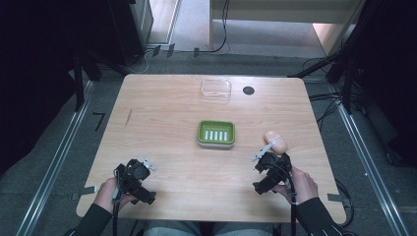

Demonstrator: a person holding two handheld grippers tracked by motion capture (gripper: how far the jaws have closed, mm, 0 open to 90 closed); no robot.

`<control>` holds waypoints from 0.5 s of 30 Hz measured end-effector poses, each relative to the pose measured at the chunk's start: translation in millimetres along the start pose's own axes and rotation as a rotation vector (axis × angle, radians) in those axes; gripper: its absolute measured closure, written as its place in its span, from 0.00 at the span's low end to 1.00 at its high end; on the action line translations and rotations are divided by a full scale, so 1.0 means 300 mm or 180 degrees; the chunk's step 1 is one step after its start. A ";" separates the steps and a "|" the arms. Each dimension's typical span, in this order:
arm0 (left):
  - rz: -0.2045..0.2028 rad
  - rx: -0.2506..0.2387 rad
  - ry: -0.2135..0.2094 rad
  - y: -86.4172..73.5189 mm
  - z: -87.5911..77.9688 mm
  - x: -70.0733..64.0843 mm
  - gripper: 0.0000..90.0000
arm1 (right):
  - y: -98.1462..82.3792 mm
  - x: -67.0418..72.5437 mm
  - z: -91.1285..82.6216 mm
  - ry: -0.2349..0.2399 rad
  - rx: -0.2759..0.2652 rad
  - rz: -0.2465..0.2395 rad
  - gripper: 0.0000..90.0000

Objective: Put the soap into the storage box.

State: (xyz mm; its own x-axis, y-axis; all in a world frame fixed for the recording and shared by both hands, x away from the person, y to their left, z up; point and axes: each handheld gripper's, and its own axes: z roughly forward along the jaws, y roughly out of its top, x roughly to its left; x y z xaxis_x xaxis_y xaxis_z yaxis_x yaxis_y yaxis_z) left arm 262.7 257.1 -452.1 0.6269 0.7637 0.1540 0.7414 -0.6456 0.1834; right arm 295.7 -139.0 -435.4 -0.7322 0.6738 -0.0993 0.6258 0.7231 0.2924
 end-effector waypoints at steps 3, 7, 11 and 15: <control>-0.0007 -0.0003 0.0008 -0.001 0.000 0.002 0.01 | 0.001 -0.011 -0.001 -0.0021 0.0010 0.0054 0.09; -0.0010 -0.0018 0.0009 -0.003 -0.001 0.001 0.01 | 0.004 -0.028 0.003 -0.0041 -0.0008 0.0073 0.09; 0.0003 -0.0016 0.0011 -0.002 -0.002 0.000 0.01 | 0.005 -0.040 0.001 -0.0087 -0.0024 0.0095 0.09; 0.0006 -0.0015 0.0006 -0.002 -0.002 0.000 0.01 | 0.007 -0.056 0.000 -0.0087 -0.0042 0.0142 0.09</control>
State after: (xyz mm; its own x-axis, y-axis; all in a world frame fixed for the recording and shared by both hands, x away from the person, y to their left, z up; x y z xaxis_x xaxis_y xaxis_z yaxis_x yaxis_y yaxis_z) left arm 262.2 257.4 -451.6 0.6278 0.7626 0.1562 0.7391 -0.6469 0.1877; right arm 309.4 -148.7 -432.9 -0.6959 0.7094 -0.1117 0.6539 0.6903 0.3096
